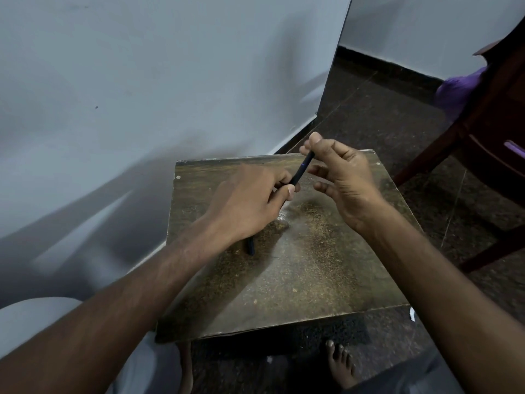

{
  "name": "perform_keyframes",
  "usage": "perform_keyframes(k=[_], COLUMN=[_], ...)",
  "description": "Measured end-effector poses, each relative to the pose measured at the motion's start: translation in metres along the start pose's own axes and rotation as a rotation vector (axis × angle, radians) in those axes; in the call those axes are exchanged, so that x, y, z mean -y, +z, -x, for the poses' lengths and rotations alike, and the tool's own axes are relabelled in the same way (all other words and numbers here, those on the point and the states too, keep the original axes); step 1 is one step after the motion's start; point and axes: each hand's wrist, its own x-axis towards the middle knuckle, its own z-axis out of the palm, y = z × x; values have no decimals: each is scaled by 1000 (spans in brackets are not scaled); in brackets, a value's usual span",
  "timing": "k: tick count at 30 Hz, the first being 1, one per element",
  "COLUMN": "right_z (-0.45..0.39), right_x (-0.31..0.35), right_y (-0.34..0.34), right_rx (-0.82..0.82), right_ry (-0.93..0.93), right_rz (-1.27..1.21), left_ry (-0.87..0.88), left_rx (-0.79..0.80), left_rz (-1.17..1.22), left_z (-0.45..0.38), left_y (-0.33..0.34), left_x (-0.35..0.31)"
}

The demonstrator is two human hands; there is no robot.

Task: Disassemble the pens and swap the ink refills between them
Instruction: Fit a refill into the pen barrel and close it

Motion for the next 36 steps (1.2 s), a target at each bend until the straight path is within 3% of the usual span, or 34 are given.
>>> perform_keyframes(k=[4, 18, 23, 26, 31, 36], right_z=[3, 3, 3, 1, 3, 8], right_x=[2, 0, 0, -6, -23, -37], right_y=[0, 24, 31, 28, 35, 49], right_rx=[136, -122, -92, -51, 33, 137], right_ry=[-46, -240, -212, -157, -326, -405], right_rz=[-14, -27, -30, 153, 937, 1076], left_ry=[-12, -59, -82, -175, -218, -185], left_rx=[1, -85, -106, -168, -280, -287], left_rz=[2, 47, 98, 148, 128, 107], left_z=[-3, -1, -2, -4, -10, -10], left_y=[-5, -7, -12, -17, -25, -19], left_x=[0, -8, 0, 15, 32, 31])
